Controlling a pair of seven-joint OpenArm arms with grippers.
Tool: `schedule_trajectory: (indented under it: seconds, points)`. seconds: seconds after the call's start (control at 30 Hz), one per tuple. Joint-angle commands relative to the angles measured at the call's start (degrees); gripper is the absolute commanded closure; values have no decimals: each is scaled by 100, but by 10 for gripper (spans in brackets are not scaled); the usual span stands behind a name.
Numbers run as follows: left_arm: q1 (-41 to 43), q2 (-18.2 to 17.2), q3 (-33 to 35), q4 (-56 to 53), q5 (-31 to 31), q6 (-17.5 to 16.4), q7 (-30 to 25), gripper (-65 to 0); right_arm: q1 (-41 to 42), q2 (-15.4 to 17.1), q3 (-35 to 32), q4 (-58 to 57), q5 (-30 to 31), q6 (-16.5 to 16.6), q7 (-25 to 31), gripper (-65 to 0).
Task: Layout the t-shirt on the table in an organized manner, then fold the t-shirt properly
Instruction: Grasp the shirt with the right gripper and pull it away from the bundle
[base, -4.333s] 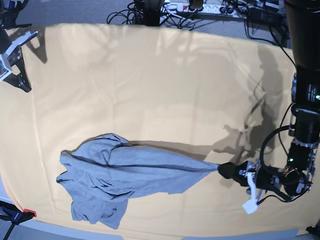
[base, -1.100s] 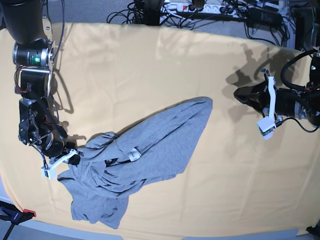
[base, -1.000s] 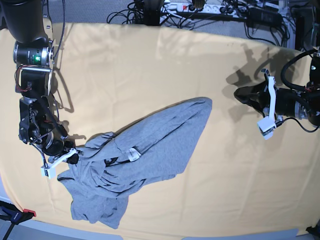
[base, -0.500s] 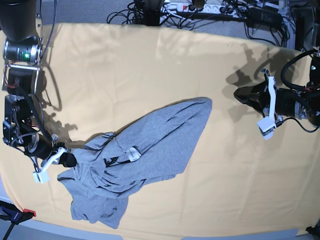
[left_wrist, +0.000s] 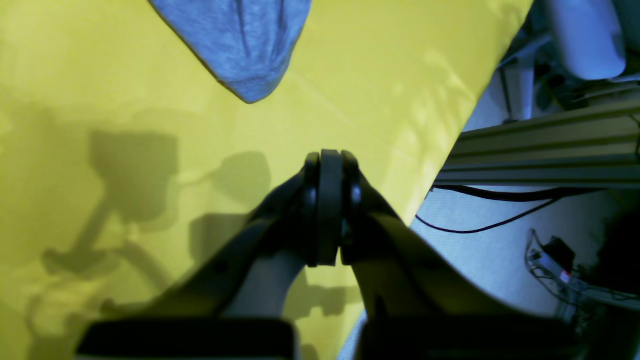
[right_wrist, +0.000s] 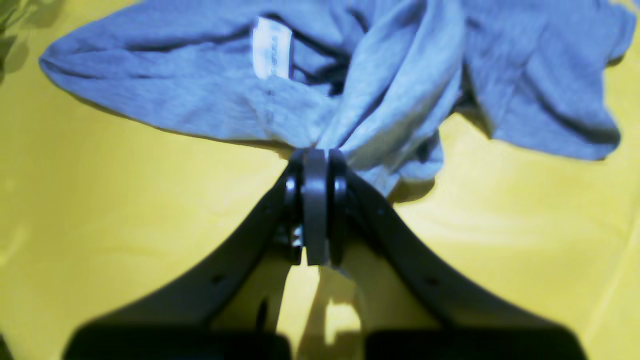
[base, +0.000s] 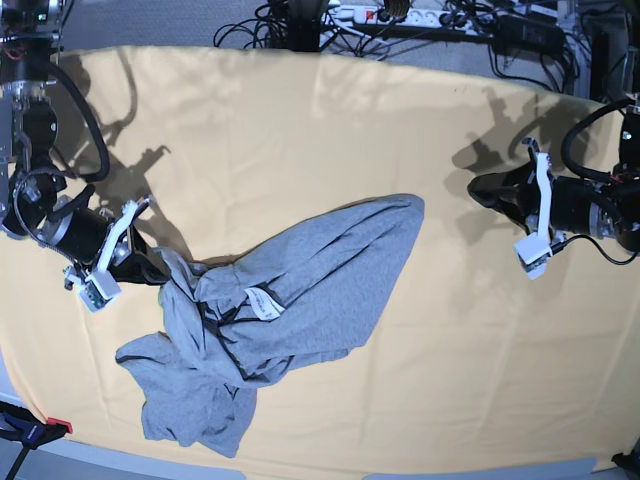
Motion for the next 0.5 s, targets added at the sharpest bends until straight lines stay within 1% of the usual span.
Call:
schedule_trajectory:
  seconds: [0.0, 0.17, 0.4, 0.47]
  points:
    - [-96, -116, -81, 66, -97, -4, -84, 0, -61, 96, 37, 284, 114, 32, 122, 0]
    - [-96, -116, -81, 66, -97, -7, -84, 0, -763, 184, 76, 1333, 76, 32, 66, 0]
    - [-96, -114, -81, 66, -97, -11, -84, 0, -1620, 181, 487, 2293, 81, 32, 28, 0]
    - [-96, -114, -81, 63, -97, -50, -84, 0, -1886, 181, 553, 2559, 81, 32, -61, 0]
